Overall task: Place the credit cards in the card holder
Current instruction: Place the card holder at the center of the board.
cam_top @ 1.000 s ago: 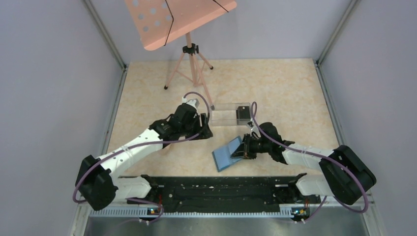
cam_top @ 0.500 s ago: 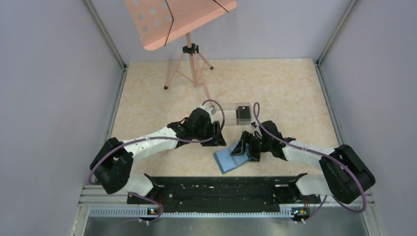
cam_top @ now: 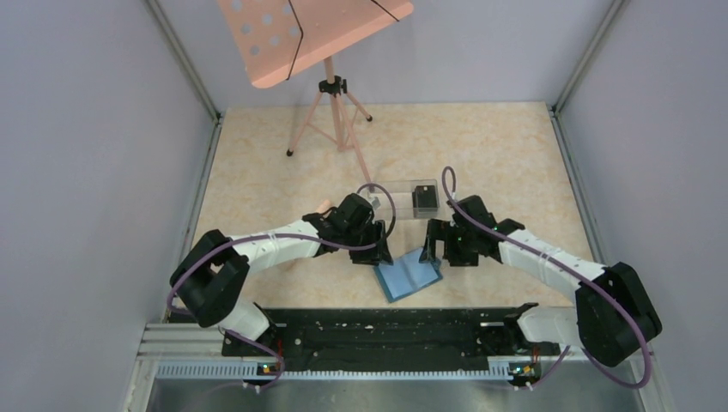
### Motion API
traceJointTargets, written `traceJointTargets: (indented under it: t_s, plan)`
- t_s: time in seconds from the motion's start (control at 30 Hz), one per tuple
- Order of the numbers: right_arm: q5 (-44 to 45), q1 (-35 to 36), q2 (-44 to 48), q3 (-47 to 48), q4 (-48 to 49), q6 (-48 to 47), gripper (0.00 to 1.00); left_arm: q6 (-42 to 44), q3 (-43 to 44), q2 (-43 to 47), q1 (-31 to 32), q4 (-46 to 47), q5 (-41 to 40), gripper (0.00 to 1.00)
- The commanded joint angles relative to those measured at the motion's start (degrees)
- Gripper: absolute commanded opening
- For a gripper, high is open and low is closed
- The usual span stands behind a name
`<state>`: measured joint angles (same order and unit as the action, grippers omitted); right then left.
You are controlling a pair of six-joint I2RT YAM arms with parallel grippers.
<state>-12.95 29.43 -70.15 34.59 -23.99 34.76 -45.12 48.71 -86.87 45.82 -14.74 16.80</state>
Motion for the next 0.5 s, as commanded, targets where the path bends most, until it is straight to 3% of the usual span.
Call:
traceJointTargets:
  t_s: [0.0, 0.13, 0.3, 0.47]
  plan:
    - [5.2, -0.4, 0.8, 6.0, -6.4, -10.4, 0.98, 0.5, 1.8, -0.1, 0.2, -5.4, -3.2, 0.52]
    - [1.2, 0.9, -1.2, 9.0, -5.4, -14.4, 0.86, 0.5, 0.3, 0.7, 0.2, -5.0, -2.7, 0.52]
    - [-3.0, 6.5, -7.1, 12.7, -2.2, -15.3, 0.62, 0.7, -0.1, -1.1, 0.2, -5.8, -2.5, 0.5]
    - [-1.6, 9.4, -14.3, 15.9, 0.7, -15.5, 0.55, 1.6, 0.0, -0.2, 0.2, -8.7, -4.4, 0.48]
